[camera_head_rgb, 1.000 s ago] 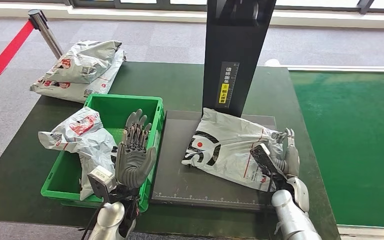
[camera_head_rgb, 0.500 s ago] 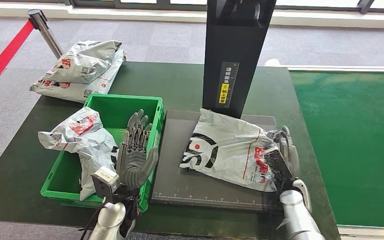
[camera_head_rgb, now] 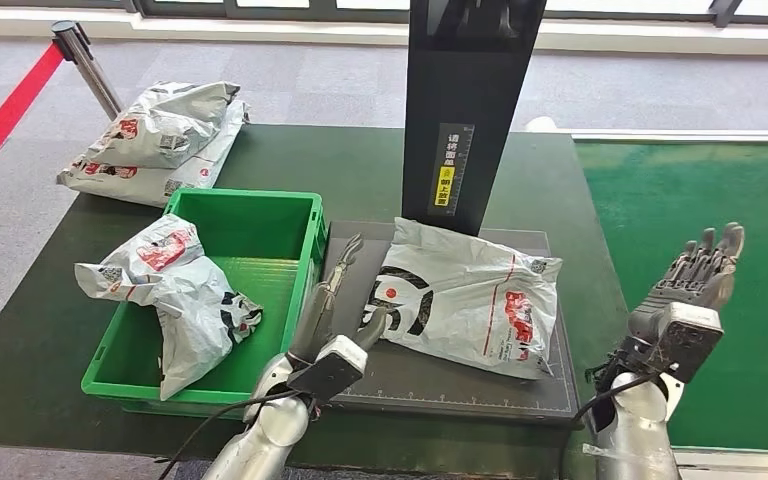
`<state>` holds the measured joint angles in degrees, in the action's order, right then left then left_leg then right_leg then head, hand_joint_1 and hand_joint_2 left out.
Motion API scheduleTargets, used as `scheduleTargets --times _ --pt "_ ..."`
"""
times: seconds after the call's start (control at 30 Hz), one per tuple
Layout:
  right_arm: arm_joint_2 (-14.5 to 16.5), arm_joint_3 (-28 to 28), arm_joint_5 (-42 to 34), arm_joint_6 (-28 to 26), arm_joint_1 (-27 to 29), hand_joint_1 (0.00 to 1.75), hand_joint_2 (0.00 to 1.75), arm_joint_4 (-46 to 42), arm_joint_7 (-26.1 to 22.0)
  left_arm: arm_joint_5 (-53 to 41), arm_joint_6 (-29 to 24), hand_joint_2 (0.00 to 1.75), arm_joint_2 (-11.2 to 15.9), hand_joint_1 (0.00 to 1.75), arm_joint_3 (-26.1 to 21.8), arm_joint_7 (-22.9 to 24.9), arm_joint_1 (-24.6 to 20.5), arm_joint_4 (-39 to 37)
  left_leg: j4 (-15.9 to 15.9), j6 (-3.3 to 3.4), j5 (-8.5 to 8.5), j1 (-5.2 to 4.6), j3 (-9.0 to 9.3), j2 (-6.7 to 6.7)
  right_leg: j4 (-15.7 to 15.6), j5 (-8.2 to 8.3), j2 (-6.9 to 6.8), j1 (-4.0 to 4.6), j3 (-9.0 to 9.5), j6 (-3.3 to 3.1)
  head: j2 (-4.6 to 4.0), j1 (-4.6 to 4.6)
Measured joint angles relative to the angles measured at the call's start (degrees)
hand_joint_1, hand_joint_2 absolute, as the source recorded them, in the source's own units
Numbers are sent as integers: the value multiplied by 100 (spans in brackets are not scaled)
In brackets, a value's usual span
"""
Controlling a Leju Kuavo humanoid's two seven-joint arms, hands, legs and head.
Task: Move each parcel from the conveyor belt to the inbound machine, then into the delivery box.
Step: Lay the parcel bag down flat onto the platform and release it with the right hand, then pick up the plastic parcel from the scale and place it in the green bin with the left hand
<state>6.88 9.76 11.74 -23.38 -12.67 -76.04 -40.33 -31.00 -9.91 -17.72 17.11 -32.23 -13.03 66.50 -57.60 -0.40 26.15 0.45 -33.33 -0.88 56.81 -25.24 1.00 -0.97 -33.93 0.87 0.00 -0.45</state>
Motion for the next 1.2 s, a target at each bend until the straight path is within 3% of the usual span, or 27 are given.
scheduleTargets --times 0.03,0.1,0.17,0.33,0.53,0.57,0.67,0.7,0.93,1.2 --pt "3 -106 116 -356 68 0 175 -233 2 -7 -300 175 -45 0 160 169 -252 -419 0 3 -7 -1 -8 -12 0 2 -12 0 -2 2 0 1" --pt "21 -364 463 -1118 149 0 175 -643 0 84 -887 175 -143 0 595 545 -772 -1287 0 5 -19 -1 -20 -32 1 6 -33 -1 -2 3 0 2" --pt "95 -532 917 -1531 163 0 175 -880 2 179 -1273 175 -215 0 1092 939 -1139 -1936 1 1 -21 -1 -16 -24 2 13 -24 0 -4 -1 0 2" --pt "359 -565 1795 -1635 177 0 175 -1163 9 -121 -1455 175 -303 0 2347 2364 -1735 -3119 1 -1 -22 0 -15 -15 4 16 -14 0 -7 -5 0 2" --pt "521 -565 1983 -1640 288 0 175 -1421 20 -570 -1313 175 -317 0 3487 3429 -1982 -3855 1 -2 -21 1 -18 -16 5 15 -14 0 -9 -5 0 1" --pt "532 -565 1995 -1640 315 0 175 -1455 20 -772 -1251 175 -317 23 3694 3700 -2030 -3949 1 -2 -20 1 -19 -17 5 14 -15 0 -9 -5 0 1" --pt "547 -565 2013 -1640 372 0 175 -1529 20 -1186 -1105 175 -319 154 4280 4219 -2171 -4142 2 0 -19 0 -19 -19 5 13 -16 0 -6 -3 0 1" --pt "548 -565 2021 -1640 385 0 175 -1545 20 -1252 -1072 175 -320 175 4426 4295 -2212 -4183 2 0 -19 0 -18 -19 5 13 -17 0 -4 -3 0 2" --pt "554 -564 2056 -1640 496 0 175 -1628 20 -1581 -608 175 -339 175 5149 4563 -2453 -4344 3 3 -17 0 9 -24 2 9 -31 0 31 1 0 2" --pt "554 -565 2052 -1640 571 0 175 -1678 22 -1612 -510 175 -366 175 5458 4580 -2576 -4431 3 2 -17 1 30 -22 2 9 -30 2 49 0 0 1"
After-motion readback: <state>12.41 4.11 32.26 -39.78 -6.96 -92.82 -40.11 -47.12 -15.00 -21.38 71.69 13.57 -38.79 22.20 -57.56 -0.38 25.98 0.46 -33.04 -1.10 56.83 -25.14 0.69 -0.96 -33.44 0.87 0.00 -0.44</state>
